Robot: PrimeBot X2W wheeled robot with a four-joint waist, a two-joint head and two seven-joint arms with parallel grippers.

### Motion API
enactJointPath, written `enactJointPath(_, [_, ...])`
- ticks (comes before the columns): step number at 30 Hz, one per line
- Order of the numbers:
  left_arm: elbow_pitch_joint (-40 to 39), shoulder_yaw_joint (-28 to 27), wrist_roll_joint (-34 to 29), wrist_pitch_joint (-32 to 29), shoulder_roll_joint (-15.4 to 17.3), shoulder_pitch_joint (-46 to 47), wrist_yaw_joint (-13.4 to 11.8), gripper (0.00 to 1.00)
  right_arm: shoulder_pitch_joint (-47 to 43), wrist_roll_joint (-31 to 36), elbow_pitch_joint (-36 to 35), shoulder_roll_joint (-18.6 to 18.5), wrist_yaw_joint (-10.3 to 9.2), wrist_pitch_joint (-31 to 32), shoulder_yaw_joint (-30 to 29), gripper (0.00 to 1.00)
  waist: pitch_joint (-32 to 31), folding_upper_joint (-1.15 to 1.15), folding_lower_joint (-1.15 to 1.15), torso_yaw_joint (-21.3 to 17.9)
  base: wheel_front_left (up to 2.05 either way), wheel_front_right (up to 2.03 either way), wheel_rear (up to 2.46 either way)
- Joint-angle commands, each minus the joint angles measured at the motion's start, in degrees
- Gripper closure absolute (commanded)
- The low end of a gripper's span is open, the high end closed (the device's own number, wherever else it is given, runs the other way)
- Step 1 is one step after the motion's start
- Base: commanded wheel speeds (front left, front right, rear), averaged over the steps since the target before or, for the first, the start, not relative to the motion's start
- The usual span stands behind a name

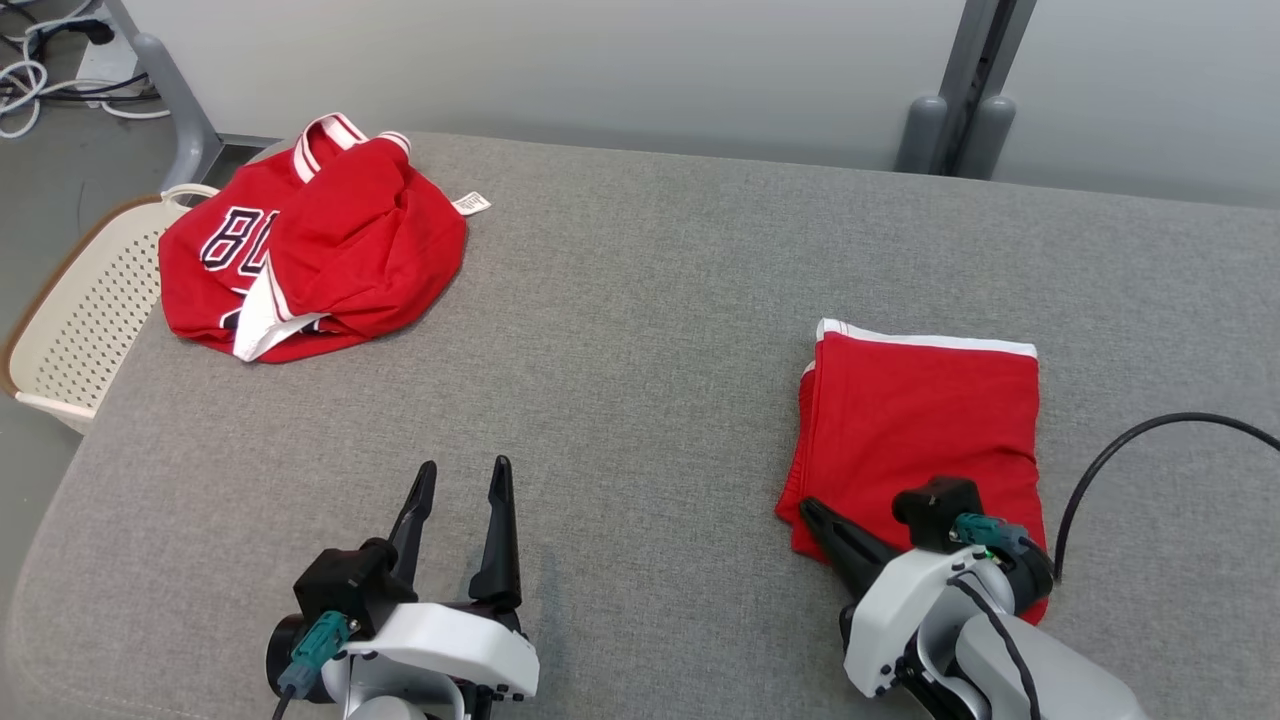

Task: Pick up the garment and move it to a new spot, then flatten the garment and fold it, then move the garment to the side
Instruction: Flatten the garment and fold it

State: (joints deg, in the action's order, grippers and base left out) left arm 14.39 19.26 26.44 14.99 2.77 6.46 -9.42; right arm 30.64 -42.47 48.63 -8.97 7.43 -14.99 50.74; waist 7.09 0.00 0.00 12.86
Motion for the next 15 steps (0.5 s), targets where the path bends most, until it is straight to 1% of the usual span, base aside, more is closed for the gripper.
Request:
enactJointPath(1, [-0.16, -0.33, 0.18, 0.27, 0.23, 0.9, -0.2, 0.0, 1.05, 0.73, -0.83, -0.77, 0.12, -0.29, 0.04, 1.0, -0.12, 0.0, 0.0, -0.4, 0.0, 0.0, 0.0])
enactJointPath(4, [-0.3, -0.66, -0.13, 0.28, 0.24, 0.67, -0.18, 0.0, 1.48, 2.47, -3.47, -1.54, 0.12, -0.29, -1.19, 1.0, -0.38, 0.0, 0.0, -1.27, 0.0, 0.0, 0.0])
enactJointPath(5, [-0.35, -0.72, -0.25, 0.28, 0.23, 0.65, -0.1, 0.0, 1.51, 3.26, -4.73, -1.91, 0.12, -0.29, -2.12, 0.94, -0.49, 0.0, 0.0, -1.59, 0.0, 0.0, 0.0])
enactJointPath(6, [-0.39, -0.78, -0.35, 0.28, 0.23, 0.65, 0.0, 0.0, 1.31, 3.95, -6.1, -2.12, 0.12, -0.29, -3.42, 0.78, -0.66, 0.0, 0.0, -1.95, 0.0, 0.0, 0.0])
enactJointPath(8, [-0.4, -0.76, -0.81, 0.28, 0.24, 0.74, 0.34, 0.0, 0.32, 5.69, -9.03, -2.47, 0.12, -0.28, -6.33, 0.52, -0.99, 0.0, 0.0, -2.66, 0.0, 0.0, 0.0])
enactJointPath(9, [-0.36, -0.77, -1.03, 0.28, 0.25, 0.79, 0.51, 0.0, -0.27, 6.6, -10.62, -2.64, 0.12, -0.29, -8.07, 0.36, -1.18, 0.0, 0.0, -3.04, 0.0, 0.0, 0.0])
enactJointPath(10, [-0.31, -0.84, -1.11, 0.28, 0.25, 0.87, 0.66, 0.0, -0.89, 7.4, -12.13, -2.8, 0.12, -0.29, -9.94, 0.13, -1.39, 0.0, 0.0, -3.46, 0.0, 0.0, 0.0])
enactJointPath(11, [-0.3, -0.94, -1.44, 0.28, 0.25, 1.01, 0.82, 0.0, -1.58, 8.51, -13.74, -2.93, 0.12, -0.29, -12.04, 0.0, -1.61, 0.0, 0.0, -3.87, 0.0, 0.0, 0.0])
enactJointPath(12, [-0.19, -1.12, -1.98, 0.28, 0.34, 1.3, 1.03, 0.0, -3.2, 10.67, -16.78, -2.93, 0.12, -0.29, -15.99, 0.0, -2.07, 0.0, 0.0, -4.72, 0.0, 0.0, 0.0])
enactJointPath(15, [-0.05, -1.61, -2.83, 0.27, 0.53, 1.44, 1.39, 0.0, -6.18, 13.51, -21.59, -2.33, 0.12, -0.29, -22.57, 0.0, -2.74, 0.0, 0.0, -6.05, 0.0, 0.0, 0.0])
